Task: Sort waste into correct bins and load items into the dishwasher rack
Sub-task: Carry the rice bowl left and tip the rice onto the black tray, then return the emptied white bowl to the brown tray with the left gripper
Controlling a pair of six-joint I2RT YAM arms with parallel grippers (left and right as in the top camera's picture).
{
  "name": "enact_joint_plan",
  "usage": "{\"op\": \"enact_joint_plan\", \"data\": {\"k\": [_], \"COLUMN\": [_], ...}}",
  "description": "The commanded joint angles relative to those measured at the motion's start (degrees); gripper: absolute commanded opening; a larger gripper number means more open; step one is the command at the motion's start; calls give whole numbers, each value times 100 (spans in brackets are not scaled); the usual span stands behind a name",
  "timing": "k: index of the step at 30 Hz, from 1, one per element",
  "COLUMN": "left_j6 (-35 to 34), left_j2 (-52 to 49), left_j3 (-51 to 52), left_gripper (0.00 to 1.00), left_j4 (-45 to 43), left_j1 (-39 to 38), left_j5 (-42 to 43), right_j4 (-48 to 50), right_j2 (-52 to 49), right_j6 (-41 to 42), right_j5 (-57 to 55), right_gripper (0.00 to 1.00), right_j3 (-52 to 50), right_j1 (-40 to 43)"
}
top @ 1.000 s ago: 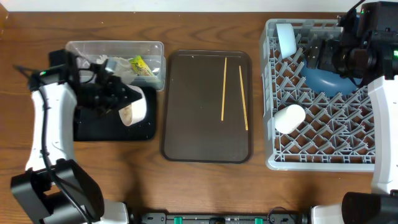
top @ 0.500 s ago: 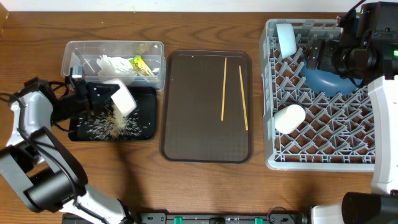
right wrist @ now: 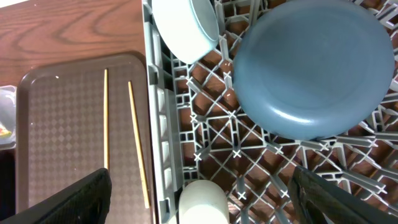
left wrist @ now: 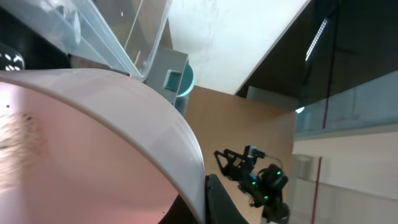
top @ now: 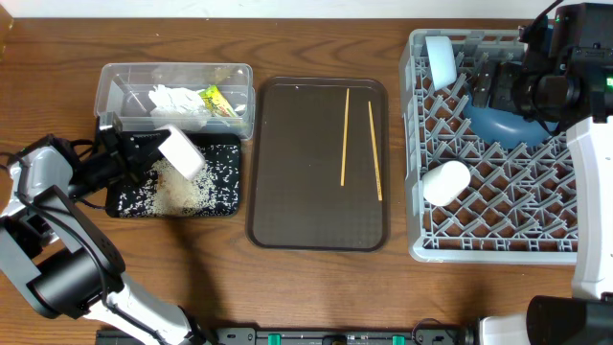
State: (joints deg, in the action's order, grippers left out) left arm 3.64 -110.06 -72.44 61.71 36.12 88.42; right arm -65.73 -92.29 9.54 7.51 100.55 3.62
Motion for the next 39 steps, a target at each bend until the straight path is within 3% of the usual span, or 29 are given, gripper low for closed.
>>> {"op": "enact_joint_plan", "data": {"k": [1,6,10,12,15,23,26,31,39], "left_j6": [-186,-769,-776,-811,-1172,-1117,-629,-385,-2151], "left_j2": [0,-4,13,-2,4,101,293,1311,2736], "left_j3": [24,24,24,24,24,24,22,22,22], "left_gripper": [6,6,6,6,6,6,6,6,6], "left_j4": [-138,-413,-358,-743,-925,-557,-72,197,-708], "left_j1": [28,94,83,92,96,-13,-190,-1056,-3810], "left_j5": [166,170,168,164,162,-101,-310,-1768,-5814], "right_j4": [-11,-11,-11,-9,-7,-35,-46,-31,-31], "right_j2": [4,4,4,4,4,4,4,4,4], "right_j6": [-107,-105,-105,-105,-105,-105,-107,-103,-103], "right_j5": [-17,-17,-17,-17,-17,-17,-17,-11,50], "right_gripper": [89,89,90,90,89,90,90,90,89], "right_j3": [15,15,15,15,15,15,15,15,15], "right_j1": [7,7,7,7,7,7,7,4,-63]}}
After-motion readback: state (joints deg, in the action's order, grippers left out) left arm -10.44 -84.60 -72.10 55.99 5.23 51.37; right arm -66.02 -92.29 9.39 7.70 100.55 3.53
